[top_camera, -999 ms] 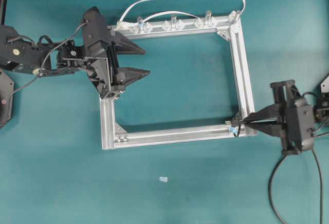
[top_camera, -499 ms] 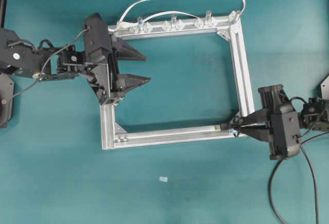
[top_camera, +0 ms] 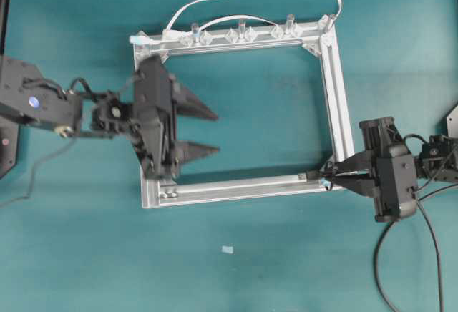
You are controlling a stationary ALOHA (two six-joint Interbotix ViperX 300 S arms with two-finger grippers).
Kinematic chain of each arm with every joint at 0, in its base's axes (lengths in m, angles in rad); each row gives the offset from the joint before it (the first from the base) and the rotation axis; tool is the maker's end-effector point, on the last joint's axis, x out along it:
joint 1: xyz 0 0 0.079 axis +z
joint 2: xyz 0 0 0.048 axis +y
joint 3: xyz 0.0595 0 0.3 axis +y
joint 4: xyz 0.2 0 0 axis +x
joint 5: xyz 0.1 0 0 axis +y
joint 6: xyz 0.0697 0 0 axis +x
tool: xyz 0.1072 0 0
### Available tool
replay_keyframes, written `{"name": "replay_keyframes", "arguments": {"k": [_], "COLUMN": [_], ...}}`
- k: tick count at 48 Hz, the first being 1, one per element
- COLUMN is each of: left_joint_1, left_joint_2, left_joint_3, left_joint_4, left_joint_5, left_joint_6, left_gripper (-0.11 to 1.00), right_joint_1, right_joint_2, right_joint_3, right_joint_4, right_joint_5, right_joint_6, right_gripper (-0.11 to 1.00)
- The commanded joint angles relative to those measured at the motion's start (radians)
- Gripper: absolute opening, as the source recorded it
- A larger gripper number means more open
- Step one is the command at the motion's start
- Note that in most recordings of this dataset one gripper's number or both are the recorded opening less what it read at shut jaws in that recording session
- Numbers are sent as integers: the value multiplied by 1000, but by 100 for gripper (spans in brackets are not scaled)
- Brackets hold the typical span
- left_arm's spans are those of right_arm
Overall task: Insert the wire through the string loop located on the right side.
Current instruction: 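Move the left gripper right along the frame toward the protruding plug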
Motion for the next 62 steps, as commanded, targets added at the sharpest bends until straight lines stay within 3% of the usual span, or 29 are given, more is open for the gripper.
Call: {"name": "replay_keyframes", "arguments": {"k": [1, 20, 37, 62], "left_joint_1": [-38, -103, -103, -54], "left_joint_2": [14, 101, 118, 295], "left_joint_3": [-51, -124, -150, -344], "left_joint_4": [2, 2, 2, 3], "left_joint_5": [18, 97, 97, 97], "left_joint_6": [-6, -5, -2, 0], "left_gripper": [72, 72, 72, 73], "right_joint_1": [-2, -3, -2, -3], "right_joint_2": [-6, -6, -6, -6], "right_joint_3": [-15, -15, -15, -15], "right_joint_4": [-3, -3, -3, -3], "right_joint_5": [-9, -9, -11, -17], "right_joint_6": [0, 0, 0, 0], "right_gripper": [12, 12, 12, 12]}}
